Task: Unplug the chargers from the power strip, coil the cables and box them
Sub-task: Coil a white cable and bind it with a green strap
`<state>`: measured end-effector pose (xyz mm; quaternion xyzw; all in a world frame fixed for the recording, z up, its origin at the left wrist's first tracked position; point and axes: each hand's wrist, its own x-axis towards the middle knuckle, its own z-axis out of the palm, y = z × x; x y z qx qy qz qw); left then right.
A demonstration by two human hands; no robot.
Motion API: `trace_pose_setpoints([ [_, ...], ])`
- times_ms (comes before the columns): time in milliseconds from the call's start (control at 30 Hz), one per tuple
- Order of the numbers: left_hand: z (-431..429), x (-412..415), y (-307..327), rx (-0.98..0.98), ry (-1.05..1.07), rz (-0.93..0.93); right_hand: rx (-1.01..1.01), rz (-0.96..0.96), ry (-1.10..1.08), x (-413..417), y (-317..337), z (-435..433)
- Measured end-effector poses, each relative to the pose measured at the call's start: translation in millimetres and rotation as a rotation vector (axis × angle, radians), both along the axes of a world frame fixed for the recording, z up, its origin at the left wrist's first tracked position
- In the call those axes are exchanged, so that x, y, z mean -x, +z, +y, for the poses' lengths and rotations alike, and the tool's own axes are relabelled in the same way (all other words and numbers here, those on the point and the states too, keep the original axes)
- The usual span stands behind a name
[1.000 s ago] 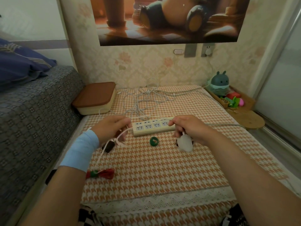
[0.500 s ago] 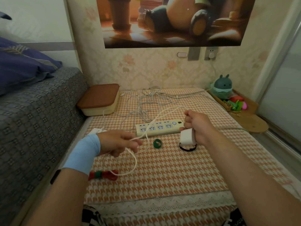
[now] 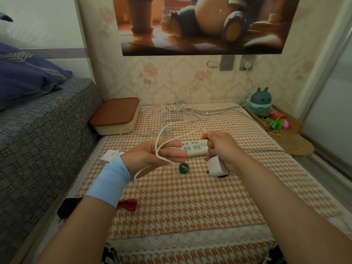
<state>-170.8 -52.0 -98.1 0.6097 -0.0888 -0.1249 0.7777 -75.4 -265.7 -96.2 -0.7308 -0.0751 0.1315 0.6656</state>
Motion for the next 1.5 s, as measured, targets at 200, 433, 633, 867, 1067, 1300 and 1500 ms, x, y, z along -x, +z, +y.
trace_pose_setpoints([
  [200,20,-6,4,0.32,-0.154,0.161,0.1,-0.035,-0.052,-2,-3,-2],
  [433,5,2,3,-0.139,-0.112,0.089,0.13,-0.025,-0.086,-5,-8,1],
  [633,-15,-11,-1,0.082,0.314,0.238,0.025,0.077,0.088,5,-1,4],
  [867,-38,-19,-4,0.25,0.339,0.165,0.191,-0.166,0.226,41,4,24],
  [1067,-50,-17,-2,0.198,0.361,0.123,0.273,-0.163,0.334,47,2,29],
  [1300,-16,-18,3,0.191,0.4,0.133,0.46,-0.137,0.526,36,6,14],
  [1500,-13,-18,1,0.22,0.48,0.283,0.657,-0.077,0.663,24,2,2],
])
